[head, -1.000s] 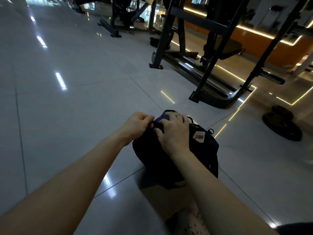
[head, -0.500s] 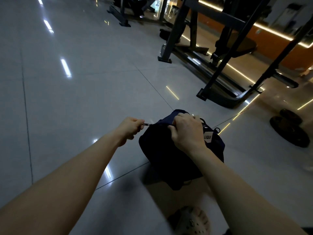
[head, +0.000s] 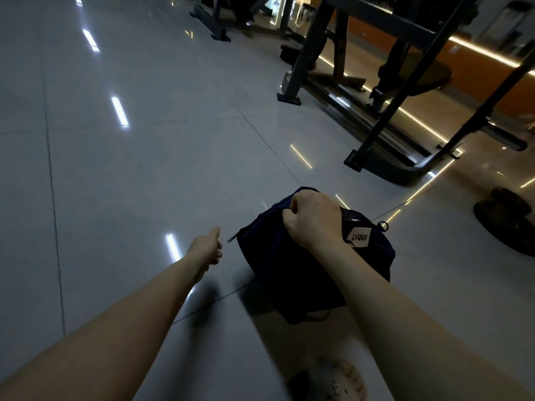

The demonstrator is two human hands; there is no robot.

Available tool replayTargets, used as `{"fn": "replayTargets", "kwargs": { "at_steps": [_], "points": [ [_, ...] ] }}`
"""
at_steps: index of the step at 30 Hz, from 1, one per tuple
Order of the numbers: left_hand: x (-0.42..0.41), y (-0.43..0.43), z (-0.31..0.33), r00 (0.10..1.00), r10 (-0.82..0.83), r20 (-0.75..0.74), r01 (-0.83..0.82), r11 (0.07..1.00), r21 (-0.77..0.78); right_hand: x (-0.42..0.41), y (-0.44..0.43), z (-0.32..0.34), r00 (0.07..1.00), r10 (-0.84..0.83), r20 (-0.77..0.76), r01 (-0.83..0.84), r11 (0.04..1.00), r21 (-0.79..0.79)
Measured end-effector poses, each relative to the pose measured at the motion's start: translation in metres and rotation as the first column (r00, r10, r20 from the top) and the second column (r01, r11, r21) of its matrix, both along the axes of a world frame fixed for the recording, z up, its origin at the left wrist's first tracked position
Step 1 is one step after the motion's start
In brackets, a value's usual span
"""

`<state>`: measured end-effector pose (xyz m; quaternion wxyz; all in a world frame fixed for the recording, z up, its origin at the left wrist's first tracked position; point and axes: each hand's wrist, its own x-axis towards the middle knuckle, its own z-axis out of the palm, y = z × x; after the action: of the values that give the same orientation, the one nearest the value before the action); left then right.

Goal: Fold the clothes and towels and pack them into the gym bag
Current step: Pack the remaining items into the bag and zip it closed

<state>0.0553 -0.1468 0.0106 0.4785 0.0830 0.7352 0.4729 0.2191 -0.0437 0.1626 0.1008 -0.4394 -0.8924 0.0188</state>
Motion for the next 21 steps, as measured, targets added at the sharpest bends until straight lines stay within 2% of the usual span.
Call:
{"fn": "replayTargets", "kwargs": {
  "at_steps": [3, 5, 9, 12, 16, 19, 21],
  "points": [
    [-0.003, -0.008, 0.001, 1.000, 0.019, -0.013, -0.020, 1.000, -0.018, -0.029, 0.007, 0.007, 0.995, 0.016, 0.094, -0.014, 1.000, -0.023],
    [-0.005, -0.010, 0.005, 0.999, -0.014, -0.032, 0.015, 0.999, 0.050, -0.052, 0.013, 0.012, 0.995, 0.014, 0.103, -0.008, 0.998, -0.063],
    [-0.017, -0.006, 0.023, 0.981, -0.070, -0.182, 0.109, 0.971, 0.213, -0.109, 0.022, 0.011, 0.992, 0.077, 0.098, -0.067, 0.993, -0.097],
    [-0.033, -0.002, 0.034, 0.953, -0.097, -0.286, 0.162, 0.963, 0.216, -0.147, 0.017, -0.006, 0.986, 0.135, 0.102, -0.124, 0.986, -0.109],
    [-0.049, -0.006, 0.031, 0.962, -0.189, -0.196, 0.227, 0.955, 0.193, -0.175, 0.005, -0.043, 0.957, 0.211, 0.198, -0.186, 0.973, -0.135],
    [-0.055, -0.011, 0.026, 0.980, -0.096, -0.176, 0.127, 0.976, 0.177, -0.177, 0.004, -0.055, 0.899, 0.367, 0.240, -0.315, 0.921, -0.229],
    [-0.058, -0.007, 0.024, 0.981, 0.081, -0.178, -0.046, 0.980, 0.196, -0.165, 0.015, -0.051, 0.872, 0.477, 0.108, -0.434, 0.857, -0.276]
  ]
}}
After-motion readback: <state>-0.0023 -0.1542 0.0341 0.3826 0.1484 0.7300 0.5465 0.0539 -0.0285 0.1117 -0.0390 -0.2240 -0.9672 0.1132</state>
